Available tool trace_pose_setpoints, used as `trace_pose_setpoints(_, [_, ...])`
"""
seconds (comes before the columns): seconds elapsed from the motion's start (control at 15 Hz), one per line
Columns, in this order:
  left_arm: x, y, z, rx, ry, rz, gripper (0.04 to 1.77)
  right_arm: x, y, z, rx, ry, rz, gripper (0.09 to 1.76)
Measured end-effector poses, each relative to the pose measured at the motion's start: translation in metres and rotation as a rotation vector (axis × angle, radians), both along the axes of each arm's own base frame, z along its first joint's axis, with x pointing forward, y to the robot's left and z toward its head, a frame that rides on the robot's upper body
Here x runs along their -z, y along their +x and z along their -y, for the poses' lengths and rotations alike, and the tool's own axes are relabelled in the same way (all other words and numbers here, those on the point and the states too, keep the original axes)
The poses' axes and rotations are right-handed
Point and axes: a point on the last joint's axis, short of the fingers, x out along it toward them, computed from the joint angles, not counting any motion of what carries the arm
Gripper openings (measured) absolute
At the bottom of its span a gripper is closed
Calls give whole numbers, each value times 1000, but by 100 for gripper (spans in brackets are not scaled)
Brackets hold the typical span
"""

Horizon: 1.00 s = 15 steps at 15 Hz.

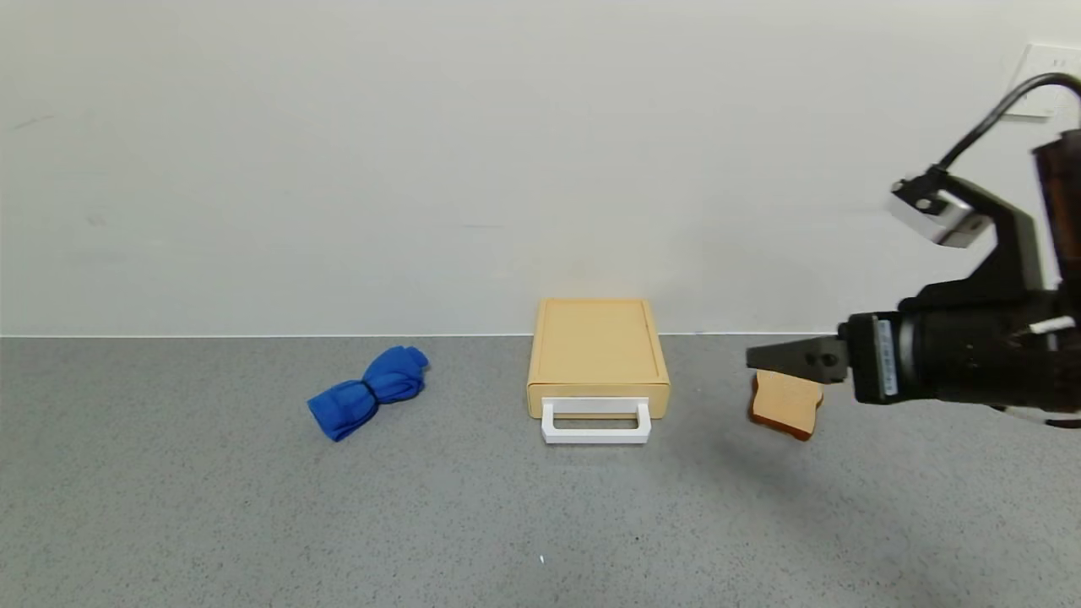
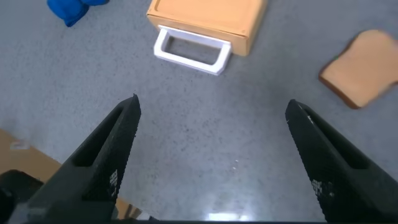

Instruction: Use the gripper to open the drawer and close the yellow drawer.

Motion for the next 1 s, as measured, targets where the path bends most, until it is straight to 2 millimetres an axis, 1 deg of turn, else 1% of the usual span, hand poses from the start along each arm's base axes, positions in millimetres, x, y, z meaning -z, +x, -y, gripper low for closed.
trace_pose_setpoints(0.2, [0, 0, 0, 0, 0, 0, 172, 1, -40, 30, 52, -24, 108, 171])
trace_pose_setpoints(0.4, [0, 0, 0, 0, 0, 0, 172, 2, -74, 60, 112, -38, 188, 171])
trace_pose_setpoints(0.53, [0, 0, 0, 0, -1, 0, 172, 2, -96, 76, 151, -37, 241, 171])
trace_pose_setpoints(0.8, [0, 0, 0, 0, 0, 0, 172, 5, -139, 99, 227, -12, 335, 171])
trace_pose_setpoints(1.0, [0, 0, 0, 0, 0, 0, 172, 12, -170, 113, 332, -11, 389, 171])
